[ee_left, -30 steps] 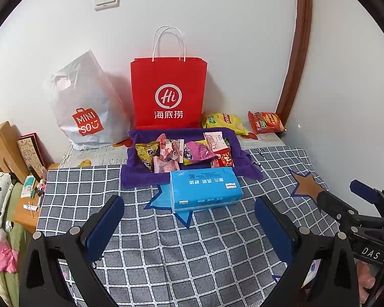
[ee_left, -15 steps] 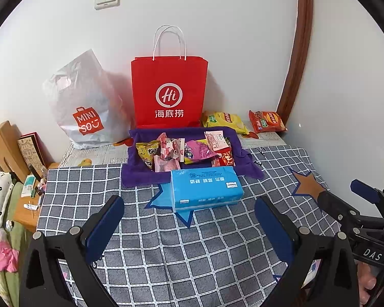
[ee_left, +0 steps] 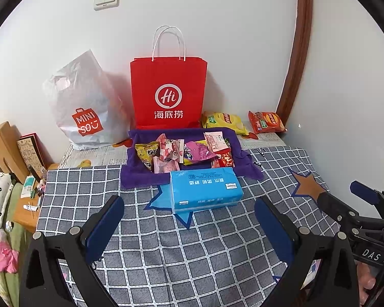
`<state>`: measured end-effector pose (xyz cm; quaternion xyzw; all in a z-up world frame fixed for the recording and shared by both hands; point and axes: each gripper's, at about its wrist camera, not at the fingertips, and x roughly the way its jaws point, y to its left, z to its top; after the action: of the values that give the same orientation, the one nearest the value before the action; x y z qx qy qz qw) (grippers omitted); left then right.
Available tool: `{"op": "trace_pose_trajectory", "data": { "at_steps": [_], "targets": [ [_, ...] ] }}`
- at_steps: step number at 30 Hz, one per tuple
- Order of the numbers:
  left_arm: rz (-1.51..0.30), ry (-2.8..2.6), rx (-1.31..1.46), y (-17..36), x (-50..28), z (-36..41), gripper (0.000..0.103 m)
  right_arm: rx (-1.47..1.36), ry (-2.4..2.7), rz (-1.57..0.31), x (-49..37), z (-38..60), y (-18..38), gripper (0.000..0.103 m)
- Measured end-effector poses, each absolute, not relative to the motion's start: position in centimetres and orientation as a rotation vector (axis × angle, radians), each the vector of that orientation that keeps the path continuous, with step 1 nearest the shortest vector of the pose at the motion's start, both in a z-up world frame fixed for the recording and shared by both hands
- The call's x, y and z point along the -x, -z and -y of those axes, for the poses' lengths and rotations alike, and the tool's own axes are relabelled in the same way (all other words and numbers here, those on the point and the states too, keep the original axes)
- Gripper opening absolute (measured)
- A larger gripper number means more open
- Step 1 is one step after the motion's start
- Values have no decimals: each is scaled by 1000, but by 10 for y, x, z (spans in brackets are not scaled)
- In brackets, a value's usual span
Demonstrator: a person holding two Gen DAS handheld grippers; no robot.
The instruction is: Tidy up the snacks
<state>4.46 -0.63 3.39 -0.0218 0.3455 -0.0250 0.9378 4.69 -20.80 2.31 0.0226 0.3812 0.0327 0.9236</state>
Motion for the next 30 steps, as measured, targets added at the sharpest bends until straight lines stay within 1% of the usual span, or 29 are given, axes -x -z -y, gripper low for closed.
{"op": "trace_pose_trajectory", "data": {
  "at_steps": [30],
  "targets": [
    [-703,42,48,-34,-46,5,103,-54,-66,-779,-47,208,-24,99]
  ]
}}
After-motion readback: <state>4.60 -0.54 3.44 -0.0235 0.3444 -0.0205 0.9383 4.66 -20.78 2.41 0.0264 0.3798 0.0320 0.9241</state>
